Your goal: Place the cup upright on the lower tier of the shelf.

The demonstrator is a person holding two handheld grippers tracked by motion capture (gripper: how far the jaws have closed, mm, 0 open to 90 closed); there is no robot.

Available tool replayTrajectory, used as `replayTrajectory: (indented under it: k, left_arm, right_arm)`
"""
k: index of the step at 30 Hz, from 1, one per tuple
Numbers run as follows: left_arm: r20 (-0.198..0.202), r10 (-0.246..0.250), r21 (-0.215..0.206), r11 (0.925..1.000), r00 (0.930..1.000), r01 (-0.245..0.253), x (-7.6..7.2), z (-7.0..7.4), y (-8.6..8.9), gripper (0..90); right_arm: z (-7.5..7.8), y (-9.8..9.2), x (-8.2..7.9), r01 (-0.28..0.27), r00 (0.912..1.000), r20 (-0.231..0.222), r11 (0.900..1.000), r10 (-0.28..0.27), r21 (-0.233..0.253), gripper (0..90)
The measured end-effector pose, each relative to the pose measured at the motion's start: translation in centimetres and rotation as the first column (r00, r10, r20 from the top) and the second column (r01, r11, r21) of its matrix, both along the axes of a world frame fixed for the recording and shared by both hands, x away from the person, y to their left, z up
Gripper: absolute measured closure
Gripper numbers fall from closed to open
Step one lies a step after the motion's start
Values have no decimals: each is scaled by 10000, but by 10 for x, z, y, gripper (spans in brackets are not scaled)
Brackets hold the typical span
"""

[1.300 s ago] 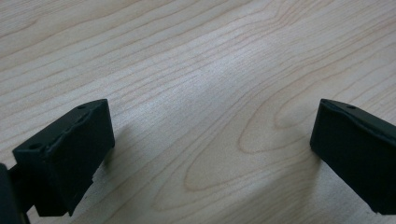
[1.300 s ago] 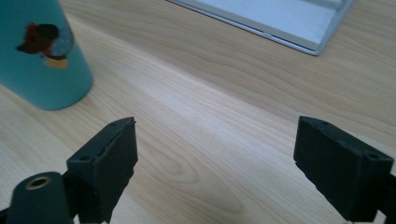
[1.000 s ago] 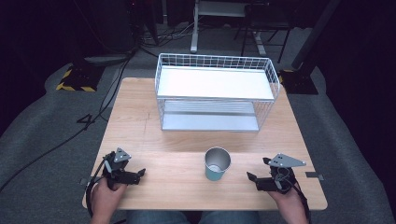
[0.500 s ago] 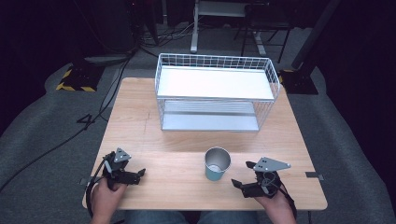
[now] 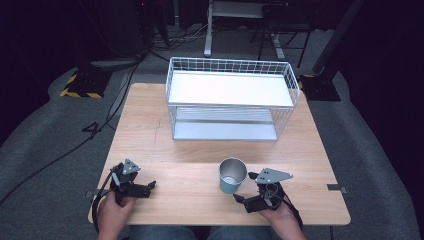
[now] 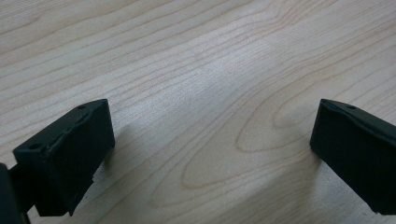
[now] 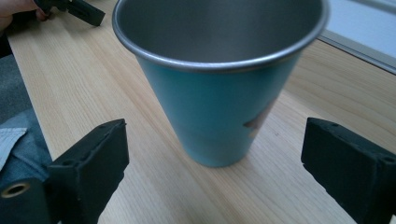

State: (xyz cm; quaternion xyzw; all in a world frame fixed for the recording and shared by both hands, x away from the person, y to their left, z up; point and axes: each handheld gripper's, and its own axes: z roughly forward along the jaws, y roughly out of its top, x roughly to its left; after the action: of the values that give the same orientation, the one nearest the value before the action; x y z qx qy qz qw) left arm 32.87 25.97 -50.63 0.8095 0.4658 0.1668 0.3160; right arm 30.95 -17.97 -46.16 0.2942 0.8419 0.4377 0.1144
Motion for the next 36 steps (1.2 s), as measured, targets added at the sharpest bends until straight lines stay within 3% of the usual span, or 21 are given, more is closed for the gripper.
replayTrajectory:
  k: [9,13,19,20,22,36]
  left_arm:
    - [-3,2,1,10000,10000,-2,0,0,0,2]
    - [-5,1,1,10000,10000,-1,0,0,0,3]
    - [-6,-2,-6,10000,10000,2,0,0,0,2]
    - [-1,-11,12,10000,10000,11,0,0,0,2]
    - [2,-13,11,10000,10000,13,0,0,0,2]
    - [-1,-19,18,10000,10000,19,0,0,0,2]
  right_arm:
    - [-13,18,7,-41,9998,182,10000,42,-68,81]
    - [-20,25,10,3,9983,590,9996,15,-296,89]
    - [-26,30,11,96,9963,854,9989,-56,-454,138]
    - [-27,29,11,150,9956,935,9991,-111,-407,179]
    - [-27,27,12,152,9954,955,9993,-118,-346,226]
    - [-27,27,13,57,9958,915,9997,-34,-241,233]
